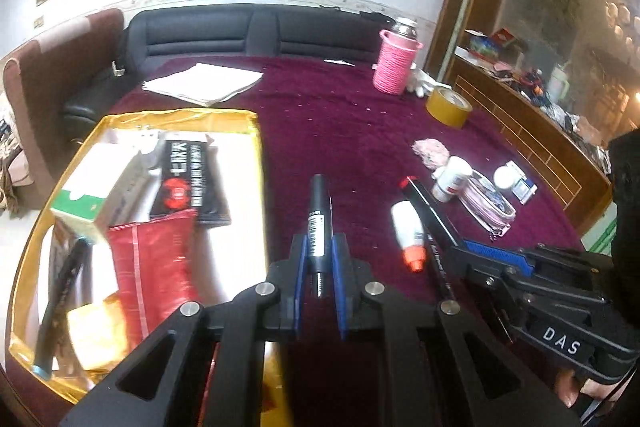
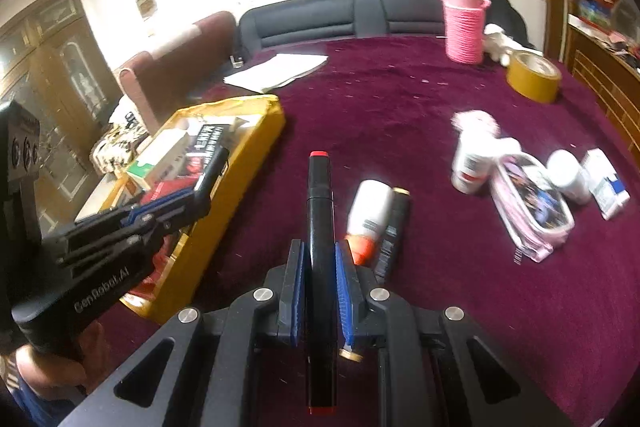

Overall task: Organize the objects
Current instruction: 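Carry both markers over the tray with both tools, then open both tools to drop the markers in the tray, then grasp a yellow-ended black marker with the right tool while the left tool reaches the glue bottle, then grasp the white orange-capped glue bottle with the left tool, then carry the glue bottle with the left tool while the right tool carries the marker to the tray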

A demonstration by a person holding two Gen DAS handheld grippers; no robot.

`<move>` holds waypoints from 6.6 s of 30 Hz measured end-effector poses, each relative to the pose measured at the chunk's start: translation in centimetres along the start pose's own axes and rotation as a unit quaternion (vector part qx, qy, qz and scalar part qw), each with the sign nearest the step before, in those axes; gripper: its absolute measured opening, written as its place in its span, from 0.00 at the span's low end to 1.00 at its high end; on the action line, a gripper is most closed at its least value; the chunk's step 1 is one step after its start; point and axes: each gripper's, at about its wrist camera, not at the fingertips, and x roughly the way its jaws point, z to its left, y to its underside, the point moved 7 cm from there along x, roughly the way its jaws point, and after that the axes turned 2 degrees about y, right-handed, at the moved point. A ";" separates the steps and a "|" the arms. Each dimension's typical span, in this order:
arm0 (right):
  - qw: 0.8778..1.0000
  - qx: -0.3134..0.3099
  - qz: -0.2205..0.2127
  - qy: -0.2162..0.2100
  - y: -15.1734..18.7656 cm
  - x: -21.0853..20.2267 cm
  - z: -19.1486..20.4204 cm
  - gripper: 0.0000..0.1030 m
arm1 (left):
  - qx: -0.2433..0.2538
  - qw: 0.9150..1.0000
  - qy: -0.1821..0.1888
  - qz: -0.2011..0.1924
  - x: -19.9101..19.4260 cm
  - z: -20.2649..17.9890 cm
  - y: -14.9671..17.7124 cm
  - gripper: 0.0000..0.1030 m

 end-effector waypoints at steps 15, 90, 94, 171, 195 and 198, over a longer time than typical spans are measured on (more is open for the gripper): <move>0.999 -0.028 0.012 -0.026 -5.0 4.3 6.2 0.16 | -0.049 0.999 -0.017 0.010 1.0 4.6 0.6 0.11; 0.990 -0.076 0.081 -0.085 -10.1 11.8 11.2 0.32 | -0.005 0.991 -0.136 -0.006 2.0 3.8 2.9 0.34; 0.993 -0.052 0.050 -0.090 -9.4 7.9 8.5 0.36 | -0.009 0.991 -0.133 -0.010 1.8 3.8 2.9 0.35; 0.995 0.090 0.031 -0.011 3.2 3.2 -11.9 0.16 | 0.255 0.947 -0.026 0.195 9.3 -10.8 4.4 0.25; 0.996 0.083 0.023 -0.009 3.0 3.1 -11.7 0.16 | 0.204 0.969 -0.120 0.075 7.7 -10.4 3.0 0.25; 0.997 0.079 0.015 -0.012 2.8 3.0 -11.4 0.16 | 0.204 0.967 -0.149 0.022 5.2 -10.0 2.2 0.25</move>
